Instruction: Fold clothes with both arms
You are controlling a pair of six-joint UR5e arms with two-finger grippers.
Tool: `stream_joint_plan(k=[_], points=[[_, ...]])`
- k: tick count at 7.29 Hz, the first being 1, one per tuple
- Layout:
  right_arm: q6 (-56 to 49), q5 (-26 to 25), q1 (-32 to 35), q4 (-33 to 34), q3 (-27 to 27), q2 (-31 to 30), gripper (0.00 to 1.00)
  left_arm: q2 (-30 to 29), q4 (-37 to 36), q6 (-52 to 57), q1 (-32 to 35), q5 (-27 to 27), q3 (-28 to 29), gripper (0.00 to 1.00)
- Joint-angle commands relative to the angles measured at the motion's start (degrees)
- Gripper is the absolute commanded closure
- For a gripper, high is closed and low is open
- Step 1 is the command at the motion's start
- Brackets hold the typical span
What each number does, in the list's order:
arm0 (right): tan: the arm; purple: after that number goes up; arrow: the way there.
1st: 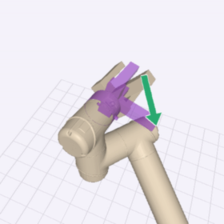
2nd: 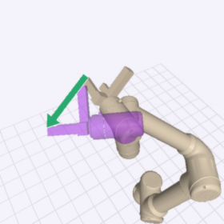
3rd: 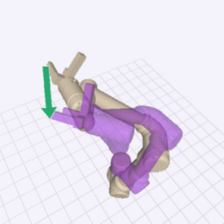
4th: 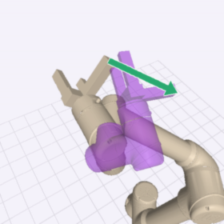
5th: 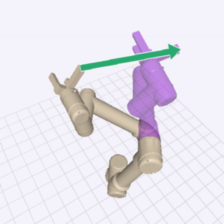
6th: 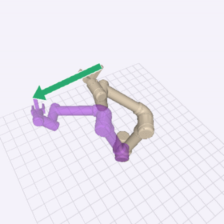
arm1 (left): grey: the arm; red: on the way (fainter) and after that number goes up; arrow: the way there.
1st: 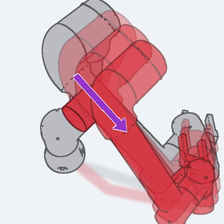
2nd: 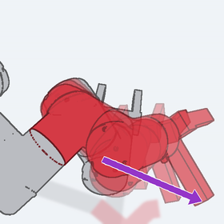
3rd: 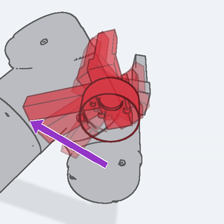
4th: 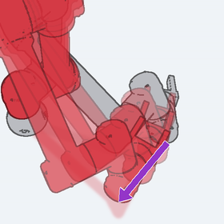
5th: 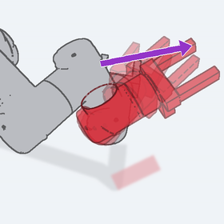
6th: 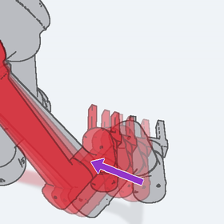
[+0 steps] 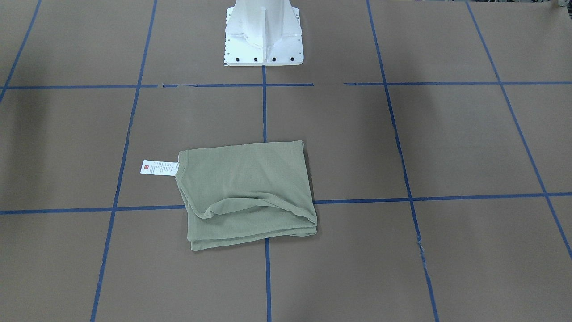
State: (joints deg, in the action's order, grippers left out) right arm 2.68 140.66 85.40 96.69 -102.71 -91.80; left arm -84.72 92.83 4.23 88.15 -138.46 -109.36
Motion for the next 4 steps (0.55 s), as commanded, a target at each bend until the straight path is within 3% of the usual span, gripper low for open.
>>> stream_joint_plan(k=[1, 4], points=[[0.0, 0.2, 0.0, 0.0, 0.1, -0.1, 0.0, -1.1, -0.1, 0.0, 0.0, 0.1, -0.2, 0.0], [0.0, 0.0, 0.0, 0.0, -0.1, -0.3, 0.0, -1.1, -0.1, 0.0, 0.0, 0.1, -0.5, 0.0]])
